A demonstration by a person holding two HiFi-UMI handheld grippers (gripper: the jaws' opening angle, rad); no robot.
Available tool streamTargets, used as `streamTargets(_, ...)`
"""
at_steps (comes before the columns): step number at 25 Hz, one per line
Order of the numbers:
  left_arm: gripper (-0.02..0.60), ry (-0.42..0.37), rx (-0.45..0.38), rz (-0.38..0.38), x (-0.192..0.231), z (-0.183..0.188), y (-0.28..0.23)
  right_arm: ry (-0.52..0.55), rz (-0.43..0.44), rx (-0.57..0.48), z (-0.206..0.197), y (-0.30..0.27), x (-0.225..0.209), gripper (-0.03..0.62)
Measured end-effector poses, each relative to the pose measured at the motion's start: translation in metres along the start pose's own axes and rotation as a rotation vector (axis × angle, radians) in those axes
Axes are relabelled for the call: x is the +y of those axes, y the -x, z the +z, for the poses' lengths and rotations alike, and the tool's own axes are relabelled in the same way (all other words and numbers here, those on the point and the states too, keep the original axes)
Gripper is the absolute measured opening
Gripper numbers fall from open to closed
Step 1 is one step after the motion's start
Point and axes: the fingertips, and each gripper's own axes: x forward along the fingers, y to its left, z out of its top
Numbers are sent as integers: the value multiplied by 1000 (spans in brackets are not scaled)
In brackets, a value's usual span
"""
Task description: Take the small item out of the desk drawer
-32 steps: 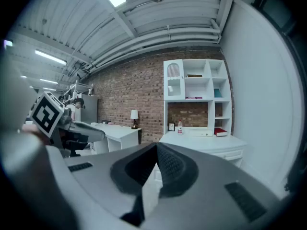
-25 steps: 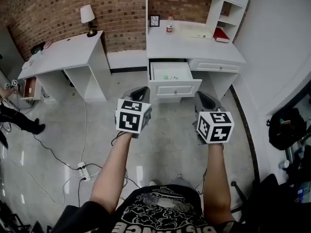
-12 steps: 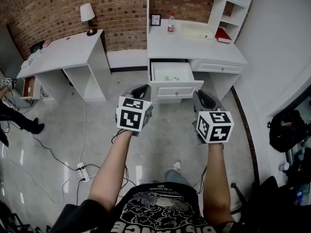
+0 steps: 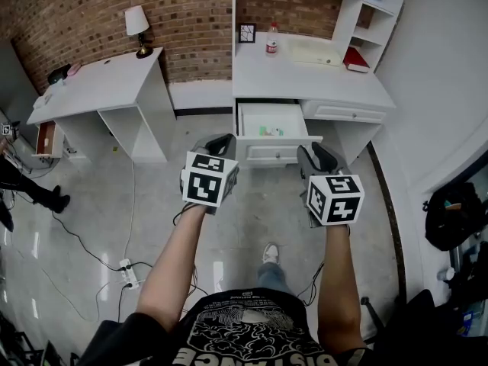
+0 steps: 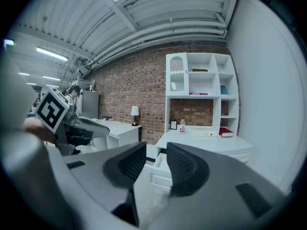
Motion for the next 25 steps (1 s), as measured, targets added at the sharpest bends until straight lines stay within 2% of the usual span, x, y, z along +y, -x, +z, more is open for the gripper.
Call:
streamTargets(17,5,14,38,118,18,40,-131,14,150,55,2,-117,-106,221)
streamTargets(25,5,24,73,166,28,44,-174,18,217,82,0,-162,-136,250)
